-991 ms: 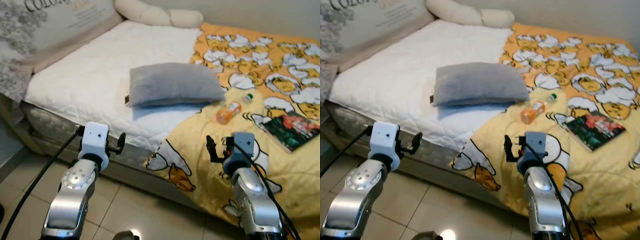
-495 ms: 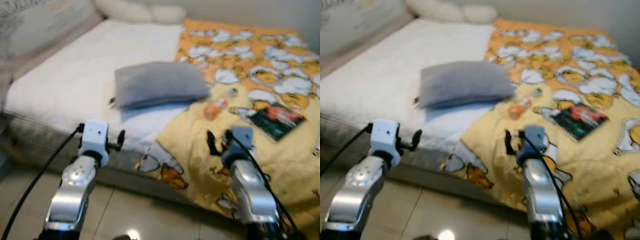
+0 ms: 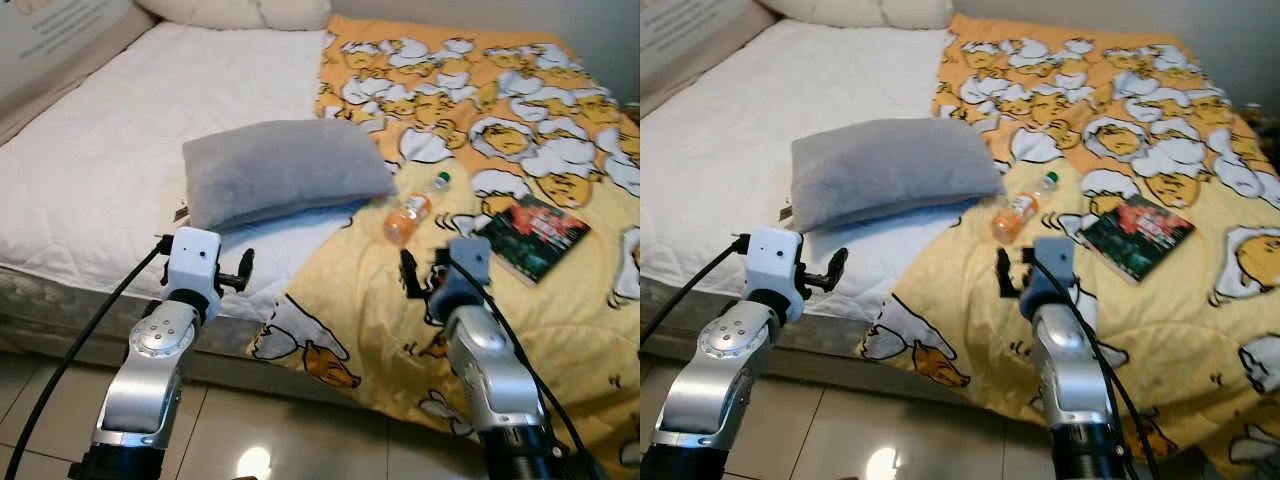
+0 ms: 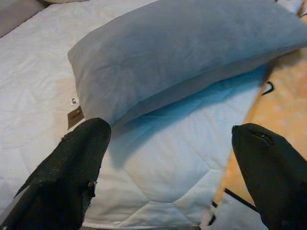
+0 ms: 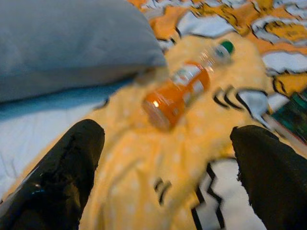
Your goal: Clean up the room
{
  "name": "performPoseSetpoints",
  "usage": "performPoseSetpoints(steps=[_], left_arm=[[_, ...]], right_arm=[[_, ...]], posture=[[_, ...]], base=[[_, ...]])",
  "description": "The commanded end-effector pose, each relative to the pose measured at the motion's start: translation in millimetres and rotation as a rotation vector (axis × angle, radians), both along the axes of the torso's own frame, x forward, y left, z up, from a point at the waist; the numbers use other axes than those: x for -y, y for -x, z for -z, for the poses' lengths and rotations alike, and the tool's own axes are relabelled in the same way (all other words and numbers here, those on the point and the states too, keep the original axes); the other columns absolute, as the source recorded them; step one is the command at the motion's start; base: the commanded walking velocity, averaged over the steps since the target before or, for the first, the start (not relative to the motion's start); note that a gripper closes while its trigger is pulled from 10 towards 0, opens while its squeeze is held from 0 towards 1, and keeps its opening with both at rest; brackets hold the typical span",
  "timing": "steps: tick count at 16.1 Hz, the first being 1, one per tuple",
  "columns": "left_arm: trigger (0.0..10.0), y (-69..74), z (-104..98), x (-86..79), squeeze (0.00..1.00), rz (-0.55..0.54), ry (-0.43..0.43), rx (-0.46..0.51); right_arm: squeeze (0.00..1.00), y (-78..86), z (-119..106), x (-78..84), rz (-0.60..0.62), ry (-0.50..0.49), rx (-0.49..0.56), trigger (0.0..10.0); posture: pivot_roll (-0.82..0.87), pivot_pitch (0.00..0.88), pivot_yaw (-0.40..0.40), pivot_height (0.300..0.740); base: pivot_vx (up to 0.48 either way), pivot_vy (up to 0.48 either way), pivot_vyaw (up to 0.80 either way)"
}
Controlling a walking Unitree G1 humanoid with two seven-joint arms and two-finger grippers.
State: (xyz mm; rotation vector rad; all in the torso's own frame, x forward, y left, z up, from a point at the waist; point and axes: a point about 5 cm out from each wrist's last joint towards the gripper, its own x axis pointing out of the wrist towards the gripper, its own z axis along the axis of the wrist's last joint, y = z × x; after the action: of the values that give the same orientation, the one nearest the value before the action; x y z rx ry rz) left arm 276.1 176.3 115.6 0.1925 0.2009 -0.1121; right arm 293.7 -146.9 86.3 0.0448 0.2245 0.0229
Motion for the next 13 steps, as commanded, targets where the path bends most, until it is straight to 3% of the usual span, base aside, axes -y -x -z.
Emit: performPoseSetpoints(steps=[1,10,13], left_arm=[[10.0,-1.9,-2.7,-0.3,0.0,-0.004,-0.01,0.018],[10.0,-3.9,-2.5,0.4,0.0,-0.004,-0.014,0.029],[10.0,-3.9,-1.8,0.9,0.0,0.001,-0.012,0.029]], right_arm=[[0.0,0.9,3.2,4.4,0.016,-0.001,-0.011,10.0],[0.0,-5.1,0.9,2.3,-0.006,0.061,0.003,10.0],[0.0,-5.2,0.5,1.1,-0.004,0.059,0.007,10.0]], posture=[[-0.02,0.0,-0.008,0.74],[-0.03,0.0,-0.012,0.74],[-0.03,0.0,-0.012,0.74]], base=[[0.304,0.0,0.0],[0.307,0.0,0.0],[0.335,0.0,0.8]])
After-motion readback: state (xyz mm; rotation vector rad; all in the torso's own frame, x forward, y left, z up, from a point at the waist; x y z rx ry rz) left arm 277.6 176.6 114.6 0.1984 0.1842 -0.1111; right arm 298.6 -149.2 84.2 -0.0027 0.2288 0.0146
